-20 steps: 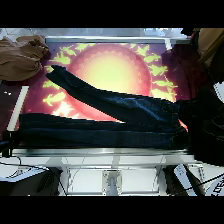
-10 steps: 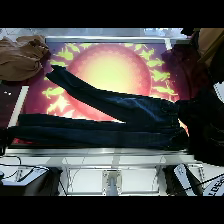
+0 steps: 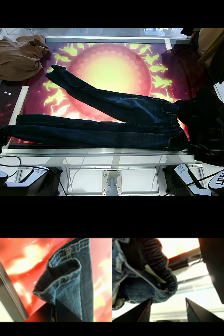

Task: Fold the clothes and pants, and hang the long-sleeved shirts on hangers.

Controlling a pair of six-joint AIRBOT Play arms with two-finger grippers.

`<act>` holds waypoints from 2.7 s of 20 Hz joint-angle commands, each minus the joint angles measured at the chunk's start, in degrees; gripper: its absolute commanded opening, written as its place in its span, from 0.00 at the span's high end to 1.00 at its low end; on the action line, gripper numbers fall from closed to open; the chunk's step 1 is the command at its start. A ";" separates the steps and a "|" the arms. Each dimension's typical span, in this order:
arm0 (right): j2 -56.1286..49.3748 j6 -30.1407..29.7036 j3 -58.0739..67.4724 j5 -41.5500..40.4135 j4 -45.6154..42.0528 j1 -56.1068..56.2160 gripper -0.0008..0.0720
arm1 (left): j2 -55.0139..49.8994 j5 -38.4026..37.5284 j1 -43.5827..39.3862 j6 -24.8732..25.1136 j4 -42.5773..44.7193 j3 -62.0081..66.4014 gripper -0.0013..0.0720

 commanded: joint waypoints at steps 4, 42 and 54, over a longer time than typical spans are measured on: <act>-3.72 5.03 -0.92 0.17 -1.05 -0.20 0.15 | 0.07 -0.63 0.00 1.66 -0.04 0.07 0.96; -2.56 -1.42 18.36 4.70 6.23 -17.90 0.94 | 6.60 -13.35 -5.92 -1.62 16.50 14.10 0.96; -2.29 16.28 18.45 9.01 -5.05 -17.92 0.37 | 5.49 -13.35 -8.94 -2.12 16.44 14.10 0.20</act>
